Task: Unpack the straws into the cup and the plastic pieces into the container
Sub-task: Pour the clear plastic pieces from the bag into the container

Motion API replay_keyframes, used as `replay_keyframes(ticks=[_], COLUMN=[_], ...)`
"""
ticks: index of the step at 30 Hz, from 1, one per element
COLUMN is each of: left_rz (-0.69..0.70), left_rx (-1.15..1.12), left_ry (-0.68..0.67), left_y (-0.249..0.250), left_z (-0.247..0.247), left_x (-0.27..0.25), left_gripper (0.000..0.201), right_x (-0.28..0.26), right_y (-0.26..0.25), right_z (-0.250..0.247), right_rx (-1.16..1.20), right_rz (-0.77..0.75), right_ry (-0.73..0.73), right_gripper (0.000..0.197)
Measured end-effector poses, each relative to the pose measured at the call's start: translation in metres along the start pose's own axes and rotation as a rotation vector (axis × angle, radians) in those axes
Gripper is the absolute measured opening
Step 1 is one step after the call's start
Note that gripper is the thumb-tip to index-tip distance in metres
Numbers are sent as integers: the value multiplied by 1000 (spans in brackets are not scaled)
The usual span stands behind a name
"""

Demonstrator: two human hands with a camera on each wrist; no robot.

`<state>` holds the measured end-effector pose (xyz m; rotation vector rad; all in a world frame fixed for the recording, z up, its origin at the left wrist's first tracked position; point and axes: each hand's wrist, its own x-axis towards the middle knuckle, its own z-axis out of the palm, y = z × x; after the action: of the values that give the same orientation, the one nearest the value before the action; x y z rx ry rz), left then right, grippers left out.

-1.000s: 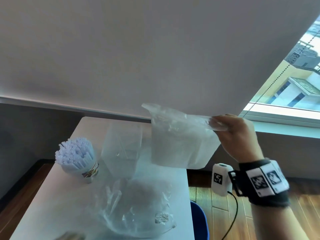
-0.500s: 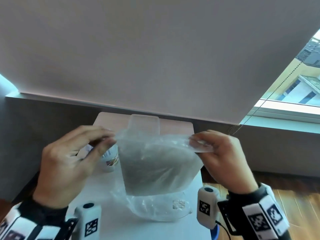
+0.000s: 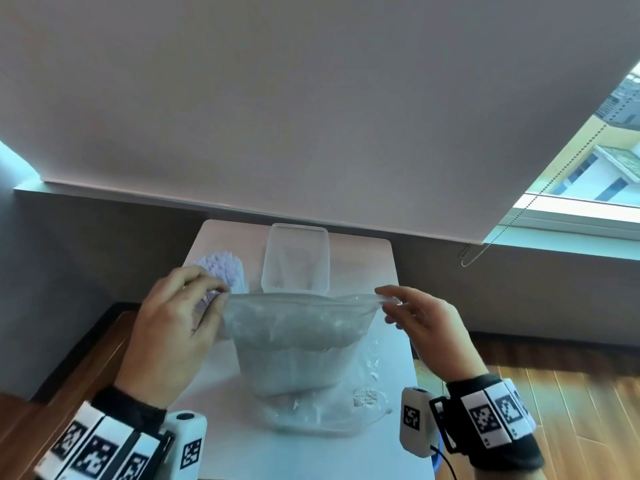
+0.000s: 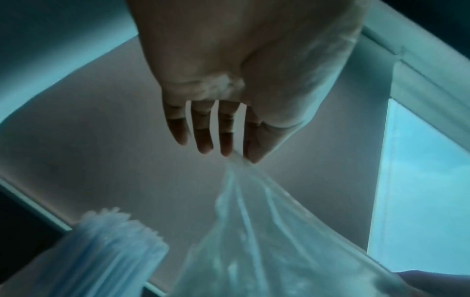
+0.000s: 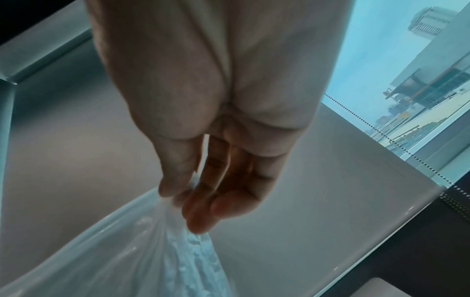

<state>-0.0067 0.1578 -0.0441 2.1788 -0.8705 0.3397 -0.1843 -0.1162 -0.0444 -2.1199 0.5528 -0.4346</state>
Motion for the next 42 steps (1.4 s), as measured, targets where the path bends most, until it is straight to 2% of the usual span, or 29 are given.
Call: replay_keyframes(ticks=[3, 9, 13, 16, 20, 24, 27, 31, 34, 36, 38, 41, 42], left_rz=[83, 243, 268, 256, 234, 241, 214, 160, 112, 59, 8, -80, -137], left_rx=[-28, -109, -64, -131, -232, -176, -121, -10, 40, 42, 5, -119, -196], left_ry=[-7, -283, -400, -452, -428, -392, -361, -241, -159, -151, -167, -185, -198], left_y=[30, 98, 116, 118, 117, 106, 70, 20, -3, -12, -17, -11, -4], left_z=[9, 61, 91, 98, 98, 84, 59, 14, -13, -23, -29, -28, -26], left_x=[7, 17, 26, 30, 32, 31, 29, 24, 18, 13, 8, 6, 7], left_gripper=[24, 26, 28, 23, 20, 18, 24, 32, 33, 33, 33, 31, 31], right_x=[-3, -6, -7, -9, -12, -13, -12, -9, -6, -5, -3, -1, -1], right_y=[1, -2, -5, -6, -4, -2, 4, 12, 12, 11, 8, -2, -6], right_z=[-1, 3, 3, 2, 1, 5, 3, -1, -1, 1, 5, 9, 11], right_rx=[24, 176, 259, 289, 294, 269, 255, 240, 260, 272, 301, 423, 452], right_rz=[-4, 28, 32, 8, -45, -70, -59, -70, -88, -87, -72, 5, 21], right_ry=[7, 148, 259, 251, 209, 232, 259, 280, 280, 275, 262, 229, 226], right_gripper=[22, 11, 13, 4, 7, 8, 10, 20, 26, 27, 22, 4, 10])
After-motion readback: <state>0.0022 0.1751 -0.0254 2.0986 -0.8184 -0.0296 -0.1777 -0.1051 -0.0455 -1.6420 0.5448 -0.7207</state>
